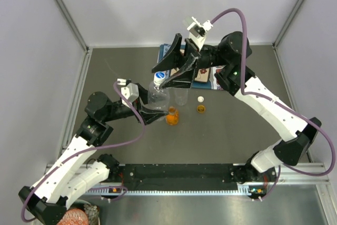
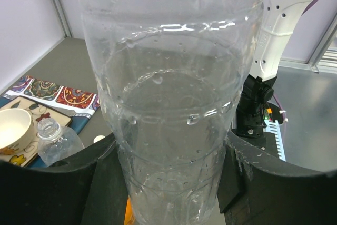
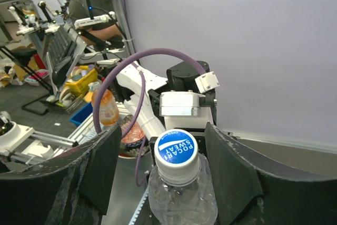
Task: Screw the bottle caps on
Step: Screw the bottle cap onto the plastic bottle.
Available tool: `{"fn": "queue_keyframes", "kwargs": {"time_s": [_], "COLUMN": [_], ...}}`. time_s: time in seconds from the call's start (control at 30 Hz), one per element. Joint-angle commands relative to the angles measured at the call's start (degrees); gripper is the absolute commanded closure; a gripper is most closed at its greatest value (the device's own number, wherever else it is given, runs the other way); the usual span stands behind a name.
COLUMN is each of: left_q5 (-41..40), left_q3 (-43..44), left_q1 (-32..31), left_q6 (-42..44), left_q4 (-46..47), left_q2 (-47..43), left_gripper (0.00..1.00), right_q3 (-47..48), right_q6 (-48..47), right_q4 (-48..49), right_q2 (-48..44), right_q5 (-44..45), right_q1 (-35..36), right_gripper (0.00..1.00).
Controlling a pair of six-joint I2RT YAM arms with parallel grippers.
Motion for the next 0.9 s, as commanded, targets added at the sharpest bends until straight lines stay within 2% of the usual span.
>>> {"fn": "queue_keyframes", "kwargs": {"time_s": [0.0, 0.33, 0.43, 0.47, 0.67, 0.73, 0.87], "left_q5": [0.4, -0.2, -0.7, -0.8, -1.8, -2.3, -5.3], "left_q3": [-0.3, 0.0, 0.0, 0.0, -0.6, -0.6, -0.1], "left_q1": [0.3, 0.3, 0.3, 0.3, 0.3, 0.3, 0.3], "left_q6": [-0.2, 0.0, 0.0, 0.1, 0.5, 0.8, 2.8], "left_q4": [3.3, 3.3, 3.3, 3.3, 2.7, 2.6, 1.4], "left_q2": [-0.5, -0.6, -0.7, -0.8, -1.3, -1.4, -1.4], "left_gripper": [1.00, 1.00, 1.00, 1.00, 1.00, 1.00, 1.00], "right_q3": [2.1, 2.2, 2.2, 2.0, 0.9, 0.6, 0.6], "right_q6": [2.9, 2.9, 3.0, 3.0, 3.3, 3.3, 1.4], "right_q4": [5.1, 2.7, 3.0, 2.8, 3.3, 3.2, -1.4], "right_q2": [0.8, 1.5, 1.7, 1.7, 1.4, 1.4, 1.2], "right_q5": [-1.8, -1.1, -1.0, -0.8, -0.1, 0.2, 1.4], "right_q1": [-0.5, -0.5, -0.5, -0.6, -0.5, -0.5, -0.5], "right_gripper": [0.37, 0.48, 0.58, 0.66, 0.96, 1.00, 1.00]}}
